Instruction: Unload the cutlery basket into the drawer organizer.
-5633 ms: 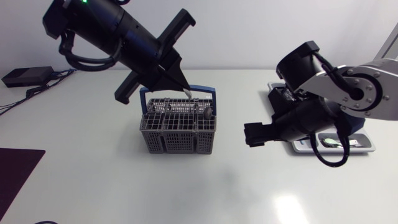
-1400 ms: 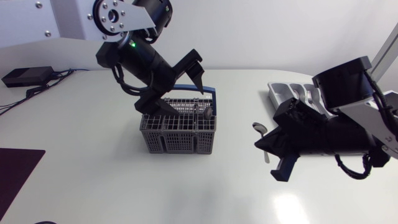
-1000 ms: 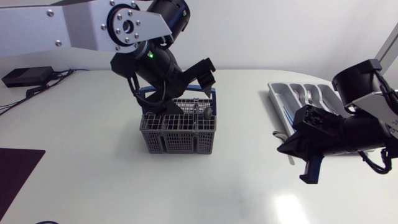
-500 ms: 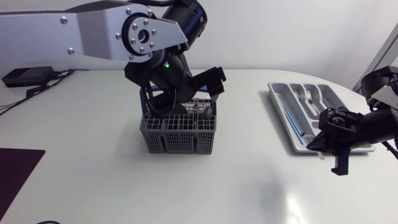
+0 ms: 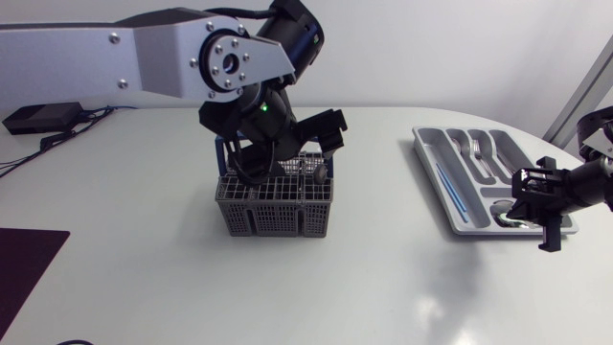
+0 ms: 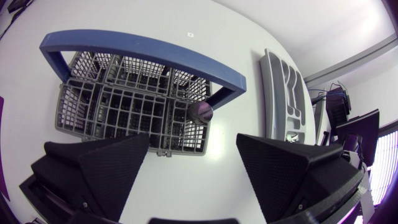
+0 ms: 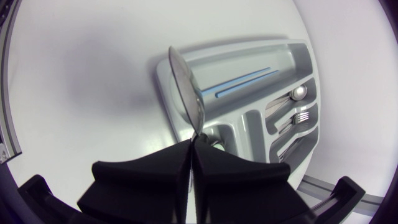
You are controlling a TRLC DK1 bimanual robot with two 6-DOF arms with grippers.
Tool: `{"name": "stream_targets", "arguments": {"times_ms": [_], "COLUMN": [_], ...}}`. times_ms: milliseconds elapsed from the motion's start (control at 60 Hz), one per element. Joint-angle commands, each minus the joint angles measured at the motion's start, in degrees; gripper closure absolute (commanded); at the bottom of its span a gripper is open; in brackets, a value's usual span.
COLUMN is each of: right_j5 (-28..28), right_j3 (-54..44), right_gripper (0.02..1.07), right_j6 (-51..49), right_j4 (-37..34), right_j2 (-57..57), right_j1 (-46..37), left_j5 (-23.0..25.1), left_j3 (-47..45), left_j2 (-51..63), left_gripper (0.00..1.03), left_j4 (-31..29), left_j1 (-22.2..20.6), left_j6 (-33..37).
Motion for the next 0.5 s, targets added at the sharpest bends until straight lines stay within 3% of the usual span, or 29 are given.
{"name": "stream_targets", "arguments": {"times_ms": [0,283,483], "right_j5": [1.3,4.9,6.8], "right_j3": [3.1,8.8,9.7], "right_gripper": [1.01,1.01,0.86], "right_j6": [-3.6,-6.5,-6.8], "right_j4": [1.2,7.7,11.3], "right_j2": [4.0,13.8,16.9], "right_j1": [-1.7,-5.6,-6.6], "left_j5": [-0.6,-1.0,-1.0], "left_j3": [-0.9,-2.2,-3.0], "left_j2": [0.8,0.7,0.7], "left_gripper": [0.06,0.06,0.06], "left_j4": [-0.5,-0.6,-0.6], "left_j1": [-0.3,-0.5,-0.5], "left_j6": [0.8,0.8,0.7]}}
